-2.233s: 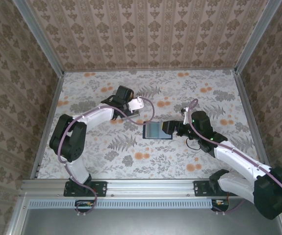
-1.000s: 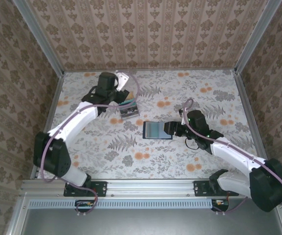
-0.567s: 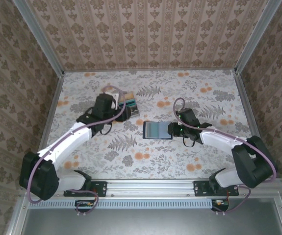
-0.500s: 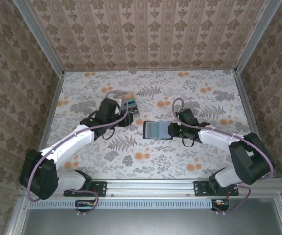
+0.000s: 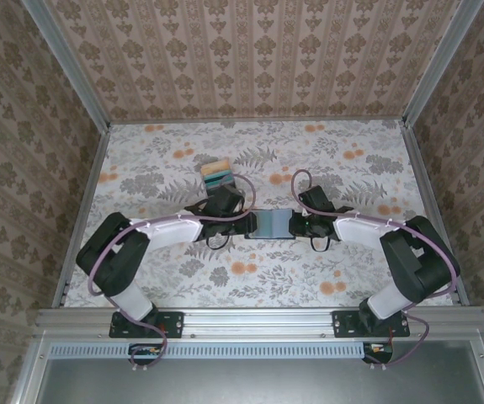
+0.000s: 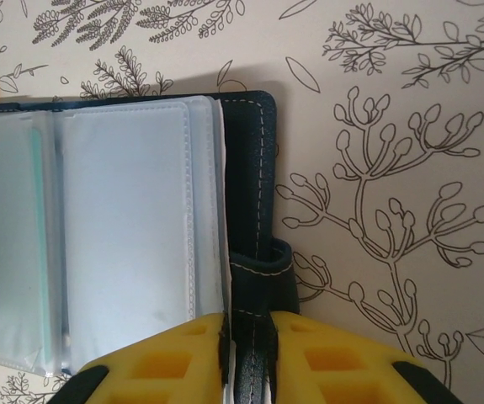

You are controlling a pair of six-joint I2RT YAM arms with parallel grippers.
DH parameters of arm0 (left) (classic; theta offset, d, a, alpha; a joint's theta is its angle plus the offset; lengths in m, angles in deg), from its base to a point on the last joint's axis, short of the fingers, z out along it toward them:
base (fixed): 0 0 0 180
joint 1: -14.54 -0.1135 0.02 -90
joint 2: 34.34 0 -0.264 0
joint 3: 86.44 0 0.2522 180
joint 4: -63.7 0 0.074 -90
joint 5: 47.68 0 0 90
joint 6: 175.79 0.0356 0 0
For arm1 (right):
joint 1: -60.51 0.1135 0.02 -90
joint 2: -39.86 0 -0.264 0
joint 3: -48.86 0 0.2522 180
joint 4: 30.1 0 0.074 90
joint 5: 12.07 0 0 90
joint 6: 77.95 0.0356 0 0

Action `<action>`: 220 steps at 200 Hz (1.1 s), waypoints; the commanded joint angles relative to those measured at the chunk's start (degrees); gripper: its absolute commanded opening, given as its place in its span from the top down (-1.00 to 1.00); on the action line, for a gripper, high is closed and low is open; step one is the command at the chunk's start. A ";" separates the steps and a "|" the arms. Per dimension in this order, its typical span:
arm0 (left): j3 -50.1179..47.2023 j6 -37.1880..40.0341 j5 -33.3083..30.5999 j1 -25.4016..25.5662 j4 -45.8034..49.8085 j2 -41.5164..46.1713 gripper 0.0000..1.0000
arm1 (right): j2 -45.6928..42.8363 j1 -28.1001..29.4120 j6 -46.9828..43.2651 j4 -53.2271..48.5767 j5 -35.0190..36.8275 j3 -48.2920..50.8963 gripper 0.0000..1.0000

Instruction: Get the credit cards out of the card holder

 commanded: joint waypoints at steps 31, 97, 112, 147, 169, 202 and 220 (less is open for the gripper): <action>4.29 -2.65 2.64 0.25 -1.80 -4.37 0.10 | 1.46 0.25 0.60 -1.71 -1.49 -1.30 0.59; 5.51 -3.15 4.37 0.24 -1.58 -7.52 0.11 | 1.51 0.17 0.57 -1.50 -2.45 -1.47 0.60; 5.87 -3.22 4.45 0.25 -1.52 -8.02 0.11 | 1.50 0.19 0.60 -1.54 -2.52 -1.48 0.61; 6.46 -3.83 4.94 0.19 -1.06 -9.32 0.11 | 1.35 0.20 0.65 -1.51 -2.68 -1.48 0.62; 6.39 -4.28 6.73 0.29 -2.95 -9.78 0.10 | 1.43 0.17 0.66 -1.37 -3.00 -1.48 0.62; 4.90 -5.52 11.31 0.42 -10.60 -9.52 0.02 | 1.51 0.18 0.67 -1.28 -3.16 -1.48 0.63; 4.96 -5.45 12.50 0.50 -12.21 -9.01 -0.06 | 1.60 0.17 0.66 -1.32 -3.23 -1.52 0.64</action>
